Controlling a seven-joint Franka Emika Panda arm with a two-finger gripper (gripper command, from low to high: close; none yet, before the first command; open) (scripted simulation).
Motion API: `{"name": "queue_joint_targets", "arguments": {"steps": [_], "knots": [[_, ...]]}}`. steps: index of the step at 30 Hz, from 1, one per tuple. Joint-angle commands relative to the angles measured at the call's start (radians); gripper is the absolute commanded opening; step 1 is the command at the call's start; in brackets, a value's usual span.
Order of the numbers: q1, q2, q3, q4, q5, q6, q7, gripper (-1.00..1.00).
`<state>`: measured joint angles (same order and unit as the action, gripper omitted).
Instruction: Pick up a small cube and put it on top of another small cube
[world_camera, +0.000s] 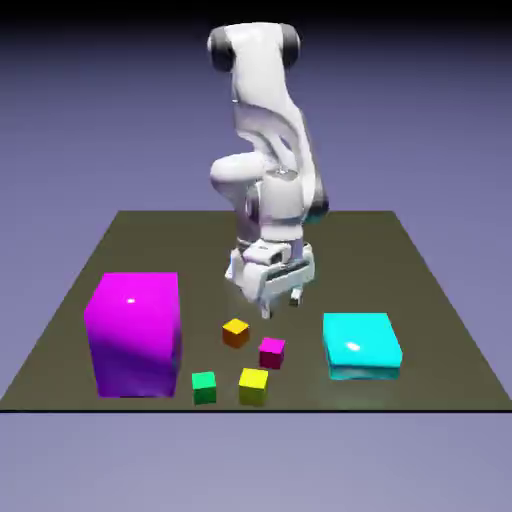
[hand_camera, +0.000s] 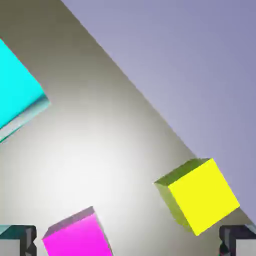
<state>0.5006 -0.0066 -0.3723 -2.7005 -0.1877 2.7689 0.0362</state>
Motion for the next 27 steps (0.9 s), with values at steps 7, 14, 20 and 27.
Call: {"name": "queue_joint_targets", "arguments": {"steps": [7,14,20,27], "knots": [[0.077,0.206,-0.054,0.034,-0.015,0.0,-0.185,0.0],[0.002,0.371,0.026,0.053,0.051,0.145,-0.226,-1.0],[0.101,0.154,-0.078,0.028,-0.036,-0.046,-0.172,-1.0],[0.024,0.213,-0.066,0.259,0.073,-0.242,-0.093,-1.0]]}}
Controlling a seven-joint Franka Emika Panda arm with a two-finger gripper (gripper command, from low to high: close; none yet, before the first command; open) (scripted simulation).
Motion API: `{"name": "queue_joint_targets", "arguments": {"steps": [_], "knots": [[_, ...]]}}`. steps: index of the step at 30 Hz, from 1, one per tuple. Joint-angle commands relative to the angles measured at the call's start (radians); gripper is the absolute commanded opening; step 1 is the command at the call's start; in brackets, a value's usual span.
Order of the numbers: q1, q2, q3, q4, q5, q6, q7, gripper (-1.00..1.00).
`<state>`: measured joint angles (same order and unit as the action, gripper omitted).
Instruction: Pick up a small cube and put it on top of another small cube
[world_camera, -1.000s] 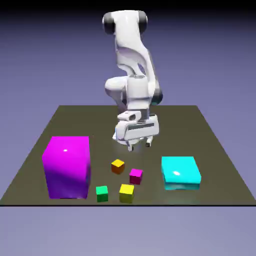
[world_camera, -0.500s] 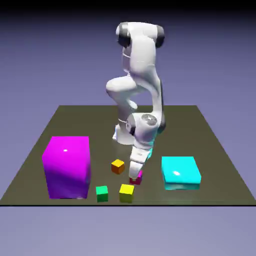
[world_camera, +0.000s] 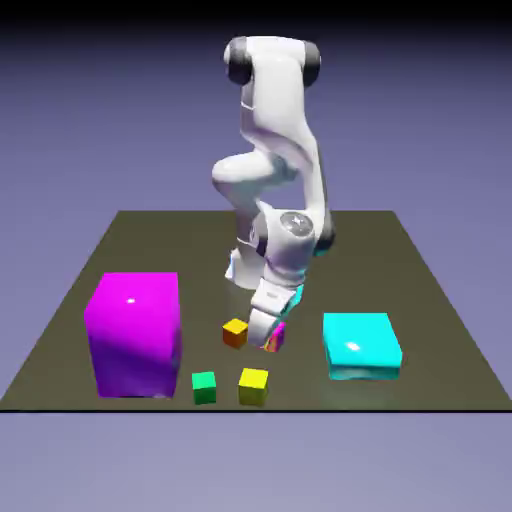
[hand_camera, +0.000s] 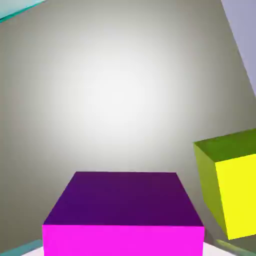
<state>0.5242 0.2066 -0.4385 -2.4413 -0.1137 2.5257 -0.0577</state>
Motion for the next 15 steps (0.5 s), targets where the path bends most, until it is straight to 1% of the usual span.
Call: {"name": "queue_joint_targets", "arguments": {"steps": [1,5,7,11,12,13,14,15], "knots": [[-0.013,0.012,0.003,0.036,0.017,-0.027,0.012,-1.0],[-0.067,0.062,0.017,0.181,0.09,-0.138,0.058,-1.0],[-0.075,0.069,0.019,0.202,0.101,-0.154,0.065,-1.0],[-0.124,0.214,0.067,0.184,0.166,0.004,0.024,-1.0],[-0.124,0.215,0.068,0.184,0.167,0.005,0.023,-1.0],[-0.124,0.215,0.068,0.184,0.167,0.005,0.023,1.0],[-0.124,0.215,0.068,0.184,0.167,0.005,0.023,1.0],[-0.112,0.179,0.056,0.188,0.15,-0.034,0.034,1.0]]}}
